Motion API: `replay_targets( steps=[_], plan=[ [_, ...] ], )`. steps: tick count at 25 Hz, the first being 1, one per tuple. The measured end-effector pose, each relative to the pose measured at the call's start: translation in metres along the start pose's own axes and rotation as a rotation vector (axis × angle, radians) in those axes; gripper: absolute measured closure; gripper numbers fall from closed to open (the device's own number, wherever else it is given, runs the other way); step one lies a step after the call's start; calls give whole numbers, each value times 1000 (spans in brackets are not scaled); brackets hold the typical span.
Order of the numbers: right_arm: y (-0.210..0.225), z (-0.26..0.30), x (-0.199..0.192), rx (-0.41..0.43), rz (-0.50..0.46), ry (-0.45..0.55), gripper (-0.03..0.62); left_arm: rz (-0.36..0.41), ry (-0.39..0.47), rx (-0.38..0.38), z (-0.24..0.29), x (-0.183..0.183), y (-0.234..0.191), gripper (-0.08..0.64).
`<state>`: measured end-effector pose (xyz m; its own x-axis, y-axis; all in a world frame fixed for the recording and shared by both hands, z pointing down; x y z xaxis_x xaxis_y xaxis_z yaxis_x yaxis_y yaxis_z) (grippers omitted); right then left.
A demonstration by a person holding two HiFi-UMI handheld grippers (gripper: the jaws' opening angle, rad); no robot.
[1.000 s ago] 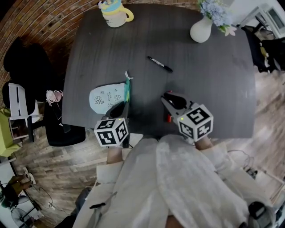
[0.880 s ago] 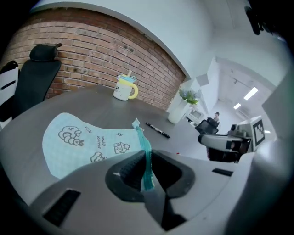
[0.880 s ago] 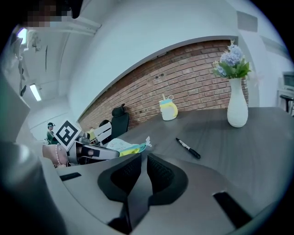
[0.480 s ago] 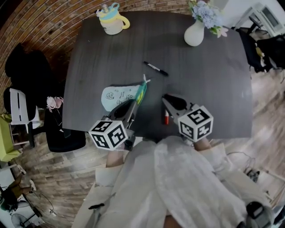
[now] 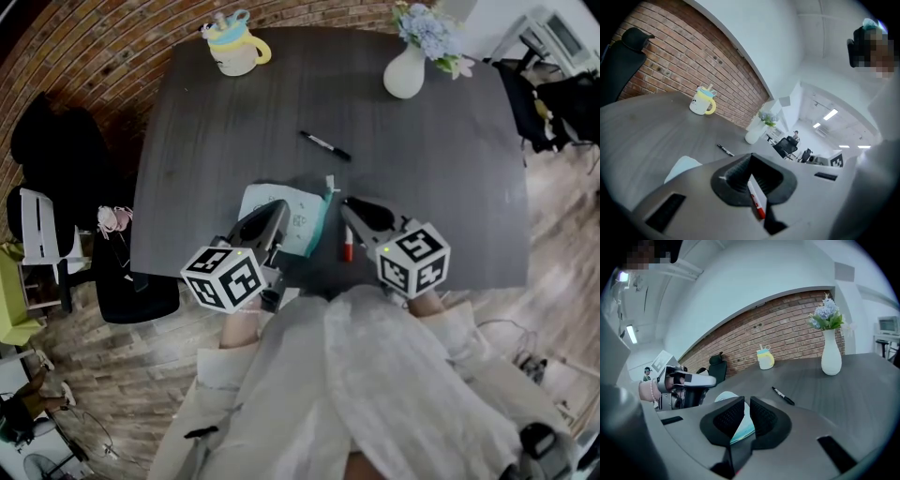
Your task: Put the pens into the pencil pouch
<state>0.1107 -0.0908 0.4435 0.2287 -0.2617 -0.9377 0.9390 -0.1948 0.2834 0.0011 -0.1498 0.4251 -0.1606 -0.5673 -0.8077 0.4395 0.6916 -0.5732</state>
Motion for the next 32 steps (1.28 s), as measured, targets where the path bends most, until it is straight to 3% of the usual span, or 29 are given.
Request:
replay_targets(
  steps=[2, 6, 8, 10, 13, 21, 28, 32],
  plan=[
    [2, -2, -3, -10, 0, -2, 552, 46, -54, 6, 1, -12, -2, 554],
    [2, -5, -3, -17, -3, -4, 552, 272, -240, 35, 5, -52, -10, 552],
    [3, -8, -4, -23, -3, -5, 552, 346, -311, 40, 7, -71, -11, 548],
    [7, -11, -6, -37, -2, -6, 552, 371, -360, 33, 10, -86, -10, 432],
    [12, -16, -7, -53, 4, -7, 552, 398, -429, 16, 14, -105, -9, 407],
    [21, -26, -14, -95, 16, -17, 552, 559, -583, -13, 21, -142, -15, 402],
    [22, -29, -16, -106, 34, -17, 552, 571, -652, 17, 22, -162, -26, 405],
    [22, -29, -16, -104, 34, -15, 555, 554, -654, 13, 21, -165, -27, 489]
  ],
)
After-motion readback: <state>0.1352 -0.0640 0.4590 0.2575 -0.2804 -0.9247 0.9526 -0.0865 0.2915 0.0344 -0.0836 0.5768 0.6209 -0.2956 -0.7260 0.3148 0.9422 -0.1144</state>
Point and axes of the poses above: the fingertips, and each gripper's own axes: z forward along the fingers, y to its right, x out of its top, the point moved 1 cm from there along -z, backward along the fingers, and after that the axes turned 15 degrees about y, right-handed, at the moved point
